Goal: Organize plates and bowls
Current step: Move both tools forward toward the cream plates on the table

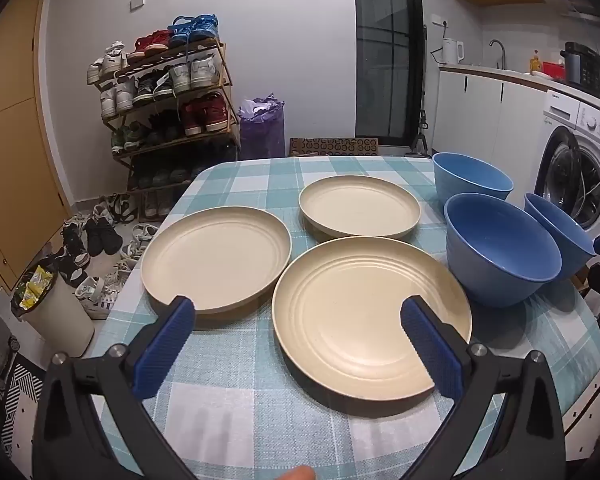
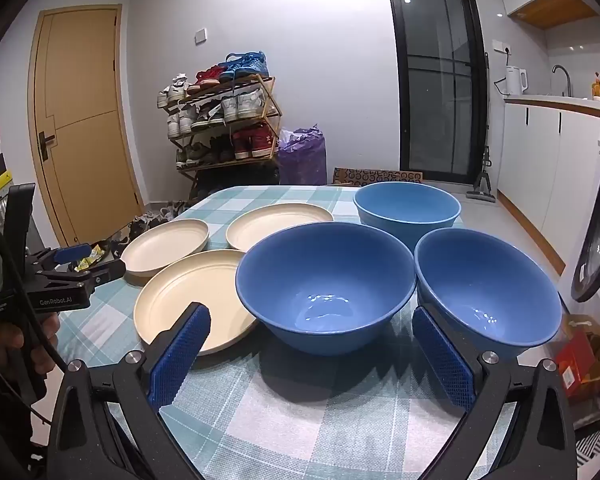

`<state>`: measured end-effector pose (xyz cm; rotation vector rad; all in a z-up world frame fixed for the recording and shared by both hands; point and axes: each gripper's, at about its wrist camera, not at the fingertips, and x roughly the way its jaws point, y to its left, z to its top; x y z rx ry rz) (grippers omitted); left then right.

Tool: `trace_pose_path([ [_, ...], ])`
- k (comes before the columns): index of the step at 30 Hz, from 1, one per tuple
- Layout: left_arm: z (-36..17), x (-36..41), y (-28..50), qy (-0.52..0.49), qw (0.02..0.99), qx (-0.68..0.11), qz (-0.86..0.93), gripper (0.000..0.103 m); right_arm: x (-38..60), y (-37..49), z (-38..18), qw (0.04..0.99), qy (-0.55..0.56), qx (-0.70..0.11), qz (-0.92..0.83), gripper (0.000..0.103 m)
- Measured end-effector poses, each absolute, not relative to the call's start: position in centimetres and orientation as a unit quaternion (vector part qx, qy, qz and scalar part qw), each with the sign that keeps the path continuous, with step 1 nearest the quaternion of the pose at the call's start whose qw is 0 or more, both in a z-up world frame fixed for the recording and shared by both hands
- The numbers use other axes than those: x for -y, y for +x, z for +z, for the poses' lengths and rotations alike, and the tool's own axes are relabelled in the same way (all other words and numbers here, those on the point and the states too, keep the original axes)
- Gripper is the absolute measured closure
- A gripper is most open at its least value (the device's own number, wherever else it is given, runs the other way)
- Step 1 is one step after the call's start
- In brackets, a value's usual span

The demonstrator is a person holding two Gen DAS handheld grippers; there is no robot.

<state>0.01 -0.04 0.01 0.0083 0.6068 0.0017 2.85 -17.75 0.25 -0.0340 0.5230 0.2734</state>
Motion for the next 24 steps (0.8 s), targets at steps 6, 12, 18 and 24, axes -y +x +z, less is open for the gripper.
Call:
trace_pose_path([
  [6, 0.01, -0.01, 0.05, 0.002, 0.954, -0.299, -0.001, 0.000, 17.75, 2.82, 0.28, 0.956, -0.018, -0.259, 0.133, 0.000],
  [12, -0.01, 0.00, 0.06, 0.002, 0.954, -0.299, 0.000, 0.000, 17.62, 2.81, 0.32, 0.956, -0.019, -0.258, 0.135, 0.000],
  [18, -0.01, -0.01, 0.06, 0.001, 0.954, -0.298, -0.001, 0.000, 17.69, 2.76, 0.32, 0.957, -0.019, -0.257, 0.134, 0.000],
  [24, 0.23, 0.41, 0.11, 0.001, 0.954, -0.299, 0.000, 0.000, 17.66, 2.75, 0.32, 0.957, -0.019, -0.257, 0.134, 0.000],
])
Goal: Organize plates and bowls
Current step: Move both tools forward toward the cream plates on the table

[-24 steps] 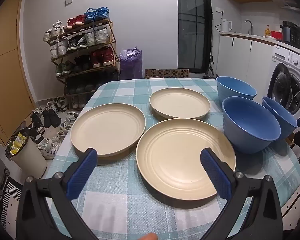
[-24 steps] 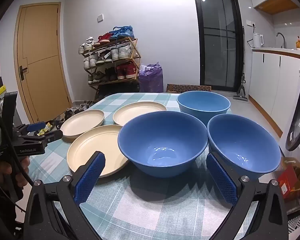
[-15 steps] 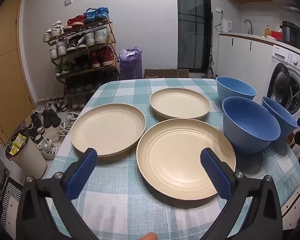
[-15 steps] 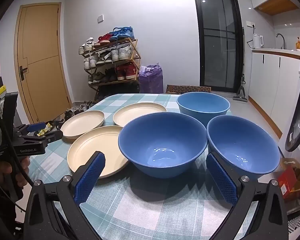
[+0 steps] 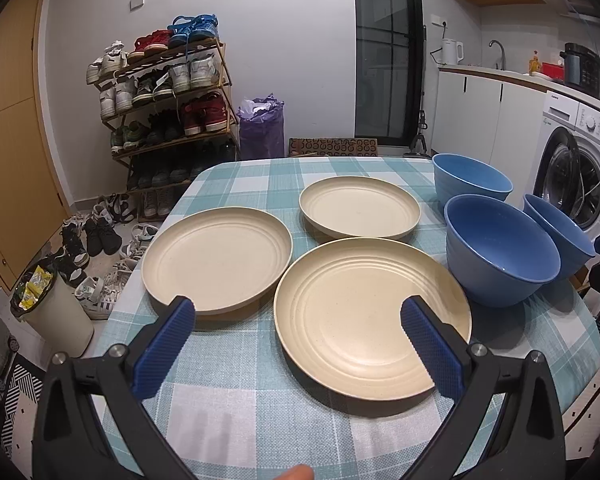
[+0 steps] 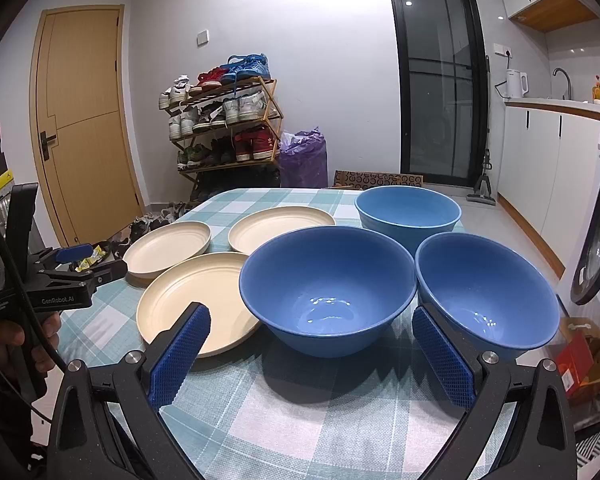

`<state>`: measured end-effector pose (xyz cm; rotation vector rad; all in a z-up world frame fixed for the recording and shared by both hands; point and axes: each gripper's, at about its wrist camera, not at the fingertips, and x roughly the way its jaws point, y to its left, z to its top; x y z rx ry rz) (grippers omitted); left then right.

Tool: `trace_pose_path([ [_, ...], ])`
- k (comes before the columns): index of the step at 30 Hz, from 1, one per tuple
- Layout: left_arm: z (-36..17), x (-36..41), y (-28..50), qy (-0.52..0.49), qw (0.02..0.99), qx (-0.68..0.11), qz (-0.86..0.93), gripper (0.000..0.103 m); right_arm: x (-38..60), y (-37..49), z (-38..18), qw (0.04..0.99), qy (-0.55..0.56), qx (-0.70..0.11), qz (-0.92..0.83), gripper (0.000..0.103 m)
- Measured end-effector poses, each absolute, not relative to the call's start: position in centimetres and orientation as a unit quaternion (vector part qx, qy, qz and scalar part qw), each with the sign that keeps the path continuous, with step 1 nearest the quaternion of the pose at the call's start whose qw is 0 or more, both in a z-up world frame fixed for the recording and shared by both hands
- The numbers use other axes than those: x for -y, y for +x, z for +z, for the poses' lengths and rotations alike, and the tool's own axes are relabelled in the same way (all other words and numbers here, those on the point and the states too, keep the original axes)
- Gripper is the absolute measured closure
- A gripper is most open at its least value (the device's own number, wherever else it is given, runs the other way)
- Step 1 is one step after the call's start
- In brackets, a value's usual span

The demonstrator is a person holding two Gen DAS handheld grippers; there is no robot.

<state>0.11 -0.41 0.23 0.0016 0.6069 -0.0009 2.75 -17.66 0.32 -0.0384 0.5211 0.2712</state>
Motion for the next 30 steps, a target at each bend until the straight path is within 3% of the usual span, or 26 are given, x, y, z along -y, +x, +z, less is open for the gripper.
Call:
trace_pose_path([
  [30, -0.6, -1.0, 0.5, -0.011, 0.953, -0.302, 0.001, 0.000, 17.2, 2.7, 0.9, 0.956, -0.018, -0.258, 0.136, 0.000],
])
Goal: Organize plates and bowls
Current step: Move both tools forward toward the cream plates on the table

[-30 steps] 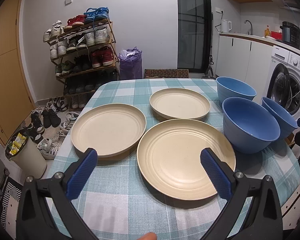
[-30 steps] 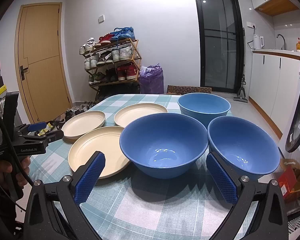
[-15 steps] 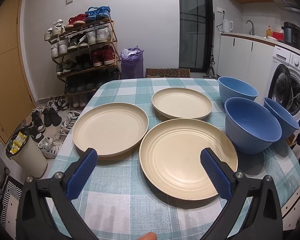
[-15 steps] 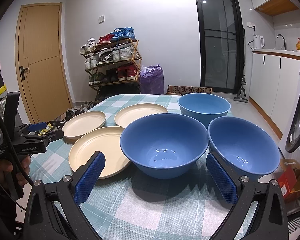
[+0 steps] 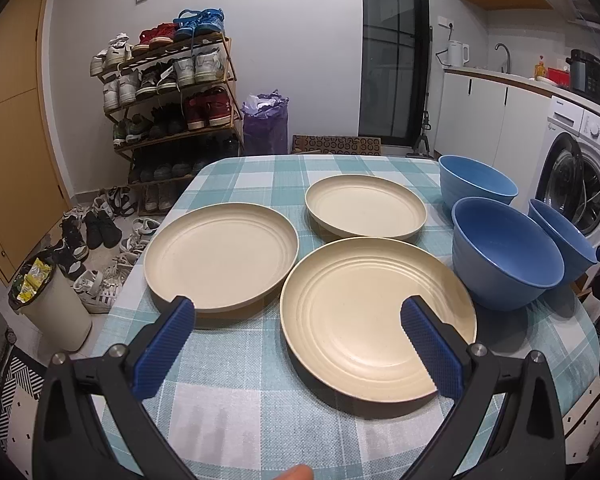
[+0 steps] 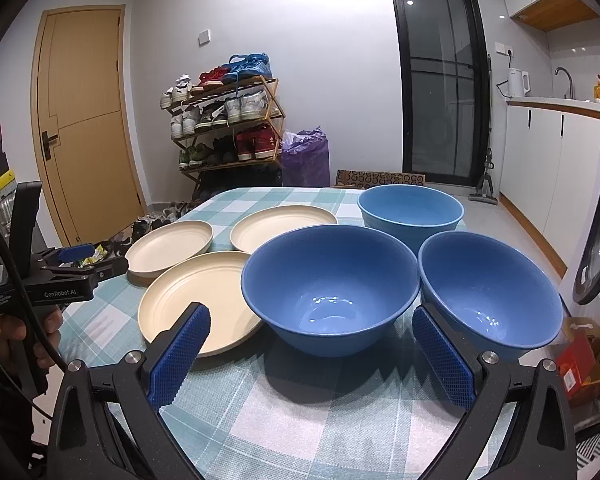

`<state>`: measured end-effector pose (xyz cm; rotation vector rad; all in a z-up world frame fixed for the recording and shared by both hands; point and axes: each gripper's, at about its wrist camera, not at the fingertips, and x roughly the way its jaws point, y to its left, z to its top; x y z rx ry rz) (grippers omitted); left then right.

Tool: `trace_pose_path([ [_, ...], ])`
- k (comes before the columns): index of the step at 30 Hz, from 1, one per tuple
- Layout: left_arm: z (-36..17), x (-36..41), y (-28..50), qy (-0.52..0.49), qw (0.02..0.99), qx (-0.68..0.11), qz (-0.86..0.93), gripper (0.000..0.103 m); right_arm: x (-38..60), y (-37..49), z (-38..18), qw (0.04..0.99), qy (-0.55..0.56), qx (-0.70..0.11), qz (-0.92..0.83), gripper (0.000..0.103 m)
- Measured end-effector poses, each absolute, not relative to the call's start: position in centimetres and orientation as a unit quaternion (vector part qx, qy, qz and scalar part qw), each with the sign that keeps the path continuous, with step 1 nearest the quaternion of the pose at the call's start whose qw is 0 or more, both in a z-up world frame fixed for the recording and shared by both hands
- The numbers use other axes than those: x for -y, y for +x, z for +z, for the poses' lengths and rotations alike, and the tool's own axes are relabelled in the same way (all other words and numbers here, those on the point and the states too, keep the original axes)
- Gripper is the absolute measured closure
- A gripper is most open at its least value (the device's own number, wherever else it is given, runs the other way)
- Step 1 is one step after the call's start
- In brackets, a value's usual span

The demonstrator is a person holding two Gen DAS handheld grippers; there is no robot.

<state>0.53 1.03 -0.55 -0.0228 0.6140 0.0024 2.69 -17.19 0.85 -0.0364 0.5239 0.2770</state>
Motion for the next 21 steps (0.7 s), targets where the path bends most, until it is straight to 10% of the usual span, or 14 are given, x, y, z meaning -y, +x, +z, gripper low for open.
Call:
trace_pose_path([
  [21, 0.4, -1.5, 2.6, -0.024, 0.949, -0.313, 0.000, 0.000, 17.3, 4.0, 1.4, 0.954, -0.013, -0.256, 0.153, 0.000],
])
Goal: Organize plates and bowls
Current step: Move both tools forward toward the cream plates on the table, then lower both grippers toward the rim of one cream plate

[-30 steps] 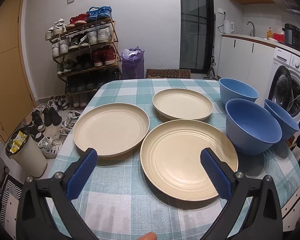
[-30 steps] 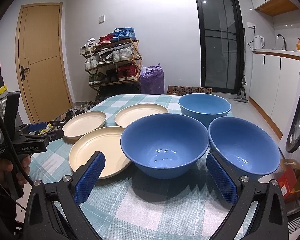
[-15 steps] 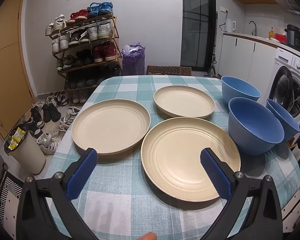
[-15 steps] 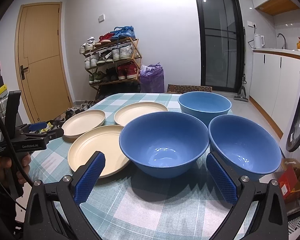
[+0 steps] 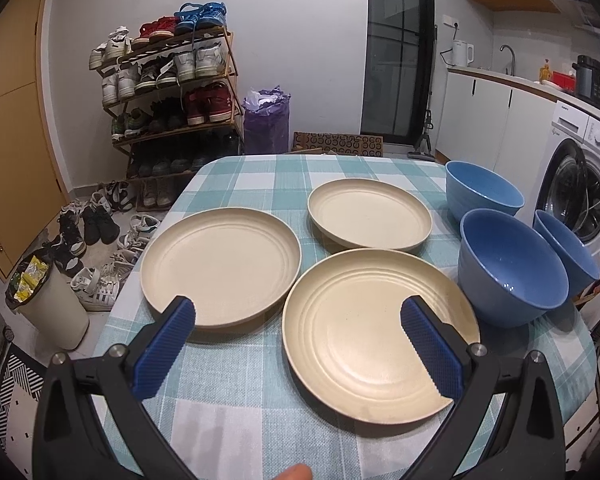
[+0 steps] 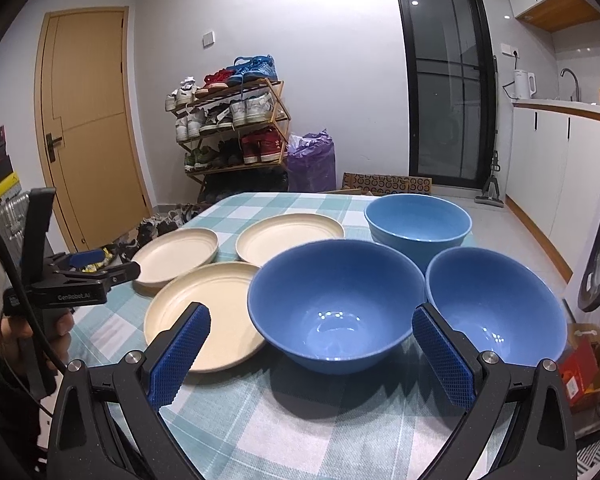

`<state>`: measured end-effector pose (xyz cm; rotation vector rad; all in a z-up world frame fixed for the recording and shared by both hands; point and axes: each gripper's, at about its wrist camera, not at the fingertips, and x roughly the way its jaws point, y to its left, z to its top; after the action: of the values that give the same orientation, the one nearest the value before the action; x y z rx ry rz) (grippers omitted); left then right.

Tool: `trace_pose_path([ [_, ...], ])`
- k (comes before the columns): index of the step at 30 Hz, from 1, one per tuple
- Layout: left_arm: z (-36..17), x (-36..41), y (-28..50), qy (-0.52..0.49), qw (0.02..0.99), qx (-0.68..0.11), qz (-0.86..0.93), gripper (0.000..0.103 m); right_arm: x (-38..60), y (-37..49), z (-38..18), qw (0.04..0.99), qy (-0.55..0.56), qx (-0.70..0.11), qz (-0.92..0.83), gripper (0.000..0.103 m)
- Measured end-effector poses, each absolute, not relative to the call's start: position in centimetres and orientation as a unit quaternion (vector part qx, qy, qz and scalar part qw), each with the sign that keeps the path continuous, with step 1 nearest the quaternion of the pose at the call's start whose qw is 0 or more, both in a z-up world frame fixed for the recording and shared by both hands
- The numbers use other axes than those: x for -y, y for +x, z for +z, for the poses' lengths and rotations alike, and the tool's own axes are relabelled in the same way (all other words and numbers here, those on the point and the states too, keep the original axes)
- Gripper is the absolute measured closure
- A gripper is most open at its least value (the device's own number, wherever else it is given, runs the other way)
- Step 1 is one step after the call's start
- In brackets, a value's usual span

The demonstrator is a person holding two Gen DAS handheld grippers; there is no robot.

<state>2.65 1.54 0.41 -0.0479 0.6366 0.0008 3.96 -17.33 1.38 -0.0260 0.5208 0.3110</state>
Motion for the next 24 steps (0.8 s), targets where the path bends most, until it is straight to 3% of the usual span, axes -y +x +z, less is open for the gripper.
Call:
trace_pose_path([
  [24, 4.8, -3.2, 6.7, -0.026, 0.956, -0.291, 0.009, 0.000, 15.9, 9.2, 7.8, 0.948, -0.005, -0.263, 0.181, 0.000],
])
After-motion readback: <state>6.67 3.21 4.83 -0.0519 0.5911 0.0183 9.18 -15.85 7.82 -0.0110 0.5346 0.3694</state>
